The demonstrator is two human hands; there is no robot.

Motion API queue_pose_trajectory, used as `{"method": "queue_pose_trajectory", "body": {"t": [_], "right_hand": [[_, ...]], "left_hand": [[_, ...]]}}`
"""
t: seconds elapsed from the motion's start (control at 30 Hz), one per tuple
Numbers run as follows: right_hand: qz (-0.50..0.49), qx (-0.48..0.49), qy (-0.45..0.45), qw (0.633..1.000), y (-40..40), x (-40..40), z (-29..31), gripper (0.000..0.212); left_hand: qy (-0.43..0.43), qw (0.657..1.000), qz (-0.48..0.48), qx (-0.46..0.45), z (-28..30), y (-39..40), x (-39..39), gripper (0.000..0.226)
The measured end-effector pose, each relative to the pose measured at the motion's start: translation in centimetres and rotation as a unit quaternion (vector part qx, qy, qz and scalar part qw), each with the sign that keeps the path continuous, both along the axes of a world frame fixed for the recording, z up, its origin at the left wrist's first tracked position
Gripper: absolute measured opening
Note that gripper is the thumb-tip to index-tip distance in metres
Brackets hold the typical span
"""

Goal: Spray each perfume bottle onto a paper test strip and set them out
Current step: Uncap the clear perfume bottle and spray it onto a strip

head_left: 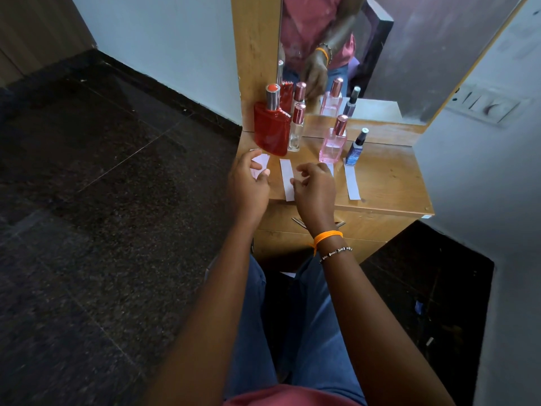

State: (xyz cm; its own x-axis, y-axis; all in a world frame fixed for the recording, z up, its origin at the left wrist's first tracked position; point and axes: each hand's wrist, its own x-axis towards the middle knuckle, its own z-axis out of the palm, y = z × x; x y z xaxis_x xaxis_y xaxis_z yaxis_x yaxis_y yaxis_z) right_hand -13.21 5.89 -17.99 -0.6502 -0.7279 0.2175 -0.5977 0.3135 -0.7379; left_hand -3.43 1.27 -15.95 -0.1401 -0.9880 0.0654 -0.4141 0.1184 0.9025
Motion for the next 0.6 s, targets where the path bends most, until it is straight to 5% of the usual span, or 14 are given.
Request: {"method": "queue_pose_trajectory", "body": {"t": [0.3,0.6], "right_hand": [[0.018,-0.058,0.001,0.998,-4.6,-1.6,2.3,0.059],[0.011,-0.080,-0.035,0.996,-7.8,-2.8,1.4,0.042]], "left_hand": [[0.003,0.999,-0.039,0.018,0.0,0.7,-0.7,0.038],[-0.002,0.999,-0.038,0.020,0.2,0.3,-0.3,0.033]]}}
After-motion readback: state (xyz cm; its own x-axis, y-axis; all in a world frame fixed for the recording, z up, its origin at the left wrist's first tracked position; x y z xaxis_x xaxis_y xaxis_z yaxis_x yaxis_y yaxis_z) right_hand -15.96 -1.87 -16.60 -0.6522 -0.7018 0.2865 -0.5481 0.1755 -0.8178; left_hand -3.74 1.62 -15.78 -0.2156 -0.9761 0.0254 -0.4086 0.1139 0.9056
